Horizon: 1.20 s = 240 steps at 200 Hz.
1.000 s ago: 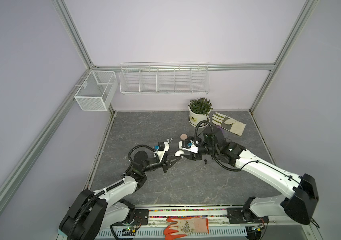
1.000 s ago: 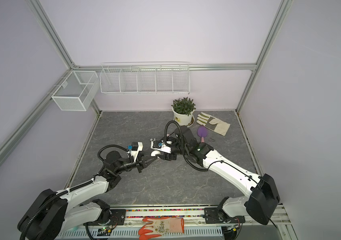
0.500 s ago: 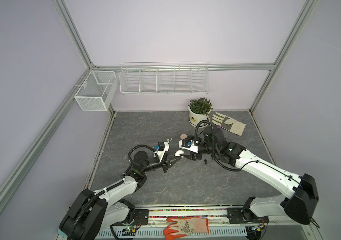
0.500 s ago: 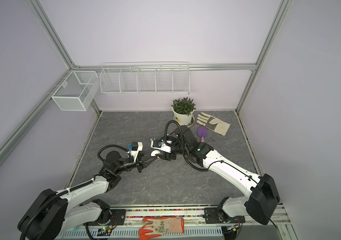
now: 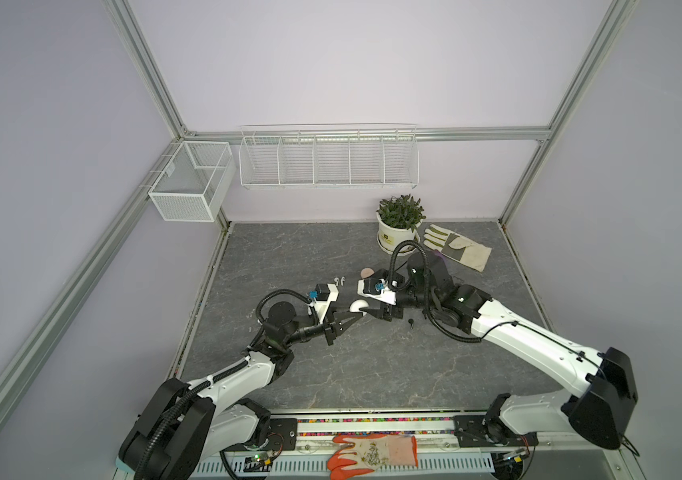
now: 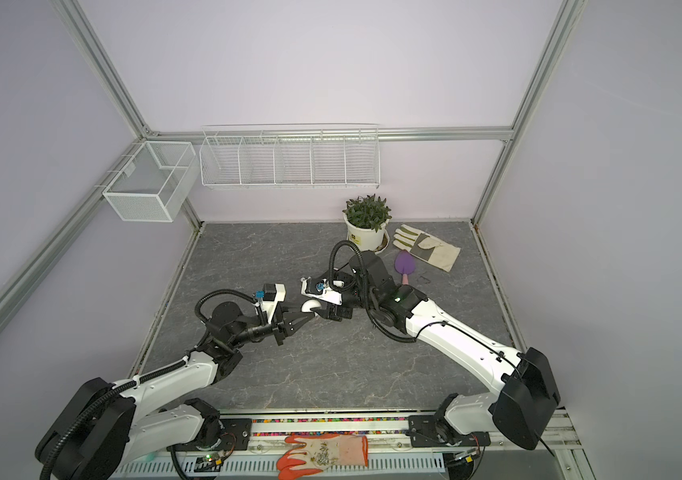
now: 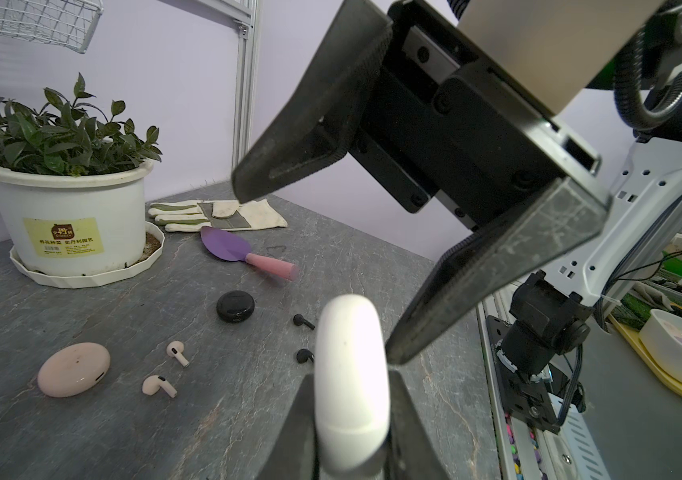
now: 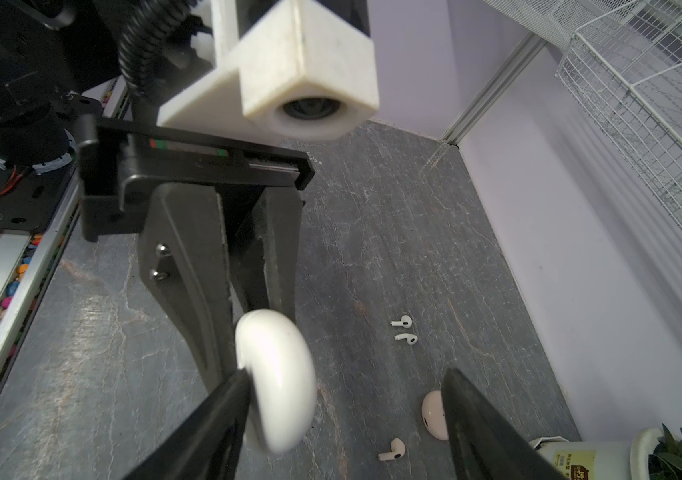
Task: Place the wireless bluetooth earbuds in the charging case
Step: 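Push the white case lid open with the right gripper while the left holds it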
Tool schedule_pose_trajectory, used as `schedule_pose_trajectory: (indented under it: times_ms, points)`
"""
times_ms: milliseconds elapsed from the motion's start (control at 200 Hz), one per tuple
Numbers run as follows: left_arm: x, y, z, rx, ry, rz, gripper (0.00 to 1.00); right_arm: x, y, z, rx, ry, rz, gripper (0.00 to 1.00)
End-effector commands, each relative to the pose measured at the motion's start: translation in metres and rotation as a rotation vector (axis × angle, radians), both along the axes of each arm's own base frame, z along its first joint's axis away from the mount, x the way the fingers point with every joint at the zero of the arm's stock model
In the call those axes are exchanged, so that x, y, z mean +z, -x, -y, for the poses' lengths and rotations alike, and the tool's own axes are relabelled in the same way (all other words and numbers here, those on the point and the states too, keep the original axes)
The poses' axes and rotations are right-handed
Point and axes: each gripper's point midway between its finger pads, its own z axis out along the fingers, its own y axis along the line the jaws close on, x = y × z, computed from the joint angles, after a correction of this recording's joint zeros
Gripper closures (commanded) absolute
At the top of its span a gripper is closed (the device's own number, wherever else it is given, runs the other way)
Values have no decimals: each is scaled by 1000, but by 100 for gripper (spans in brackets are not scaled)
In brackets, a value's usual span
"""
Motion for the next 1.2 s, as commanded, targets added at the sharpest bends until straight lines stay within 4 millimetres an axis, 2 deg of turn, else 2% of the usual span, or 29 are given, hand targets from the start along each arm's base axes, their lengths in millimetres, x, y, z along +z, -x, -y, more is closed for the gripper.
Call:
schedule_pose_trajectory:
  times_ms: [0, 395, 585, 1194]
  points:
    - [7, 8, 2, -40, 10, 35, 100, 30, -7, 1, -32, -66, 78, 24]
    - [4, 7, 2, -39, 7, 27, 100, 34, -8, -1, -32, -68, 69, 22]
    - [4, 6, 3, -38, 7, 29, 100, 35, -11, -3, -41, -71, 68, 14]
    - [8, 9, 1, -39, 16, 30, 100, 22, -28, -9, -74, -25, 58, 15]
